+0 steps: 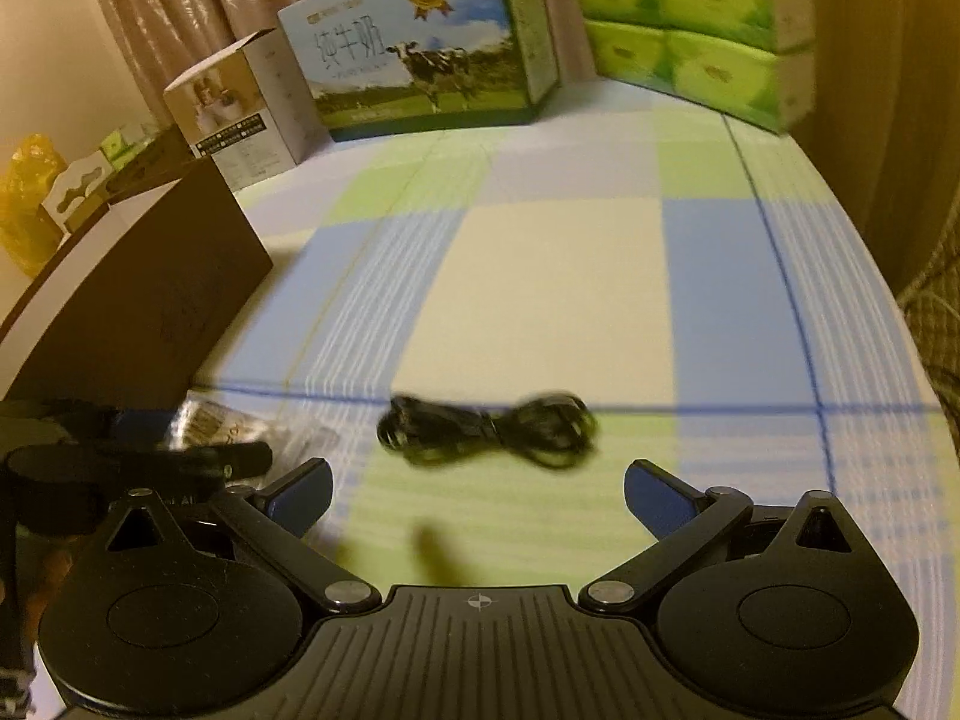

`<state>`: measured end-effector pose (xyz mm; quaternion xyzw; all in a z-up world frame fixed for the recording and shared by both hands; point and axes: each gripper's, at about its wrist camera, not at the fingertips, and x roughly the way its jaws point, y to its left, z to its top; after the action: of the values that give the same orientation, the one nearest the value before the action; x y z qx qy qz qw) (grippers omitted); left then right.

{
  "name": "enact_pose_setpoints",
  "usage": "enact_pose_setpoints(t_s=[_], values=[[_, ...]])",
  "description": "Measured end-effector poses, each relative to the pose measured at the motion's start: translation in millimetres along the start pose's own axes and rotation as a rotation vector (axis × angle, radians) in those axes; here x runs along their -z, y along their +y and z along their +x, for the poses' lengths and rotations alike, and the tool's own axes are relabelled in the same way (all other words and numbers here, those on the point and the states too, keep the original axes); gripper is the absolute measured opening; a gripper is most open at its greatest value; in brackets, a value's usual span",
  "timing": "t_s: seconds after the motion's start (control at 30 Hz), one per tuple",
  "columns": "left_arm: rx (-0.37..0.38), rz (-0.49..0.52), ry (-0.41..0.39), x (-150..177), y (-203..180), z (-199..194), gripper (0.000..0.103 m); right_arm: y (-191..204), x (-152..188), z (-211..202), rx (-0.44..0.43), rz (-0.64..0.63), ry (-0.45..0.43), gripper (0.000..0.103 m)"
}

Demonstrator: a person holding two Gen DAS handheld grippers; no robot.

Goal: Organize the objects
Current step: 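Grasp the cotton swab bag with the left gripper, then grasp the black cable with the right gripper while the left holds the swab bag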

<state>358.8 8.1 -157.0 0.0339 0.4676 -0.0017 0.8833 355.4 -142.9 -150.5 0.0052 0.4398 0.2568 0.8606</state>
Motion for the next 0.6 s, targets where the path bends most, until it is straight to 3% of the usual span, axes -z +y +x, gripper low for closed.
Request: enact_pose_setpoints(t_s=[0.53,0.6], values=[[-0.015,0.002,0.010,-12.3,-0.8,20.8,0.065,5.9,-10.2,40.6,0.093,0.023,0.038,0.100],[-0.014,-0.001,0.010,-13.3,0.7,22.0,0.065,6.9,-11.6,42.0,0.107,0.014,0.035,0.096]])
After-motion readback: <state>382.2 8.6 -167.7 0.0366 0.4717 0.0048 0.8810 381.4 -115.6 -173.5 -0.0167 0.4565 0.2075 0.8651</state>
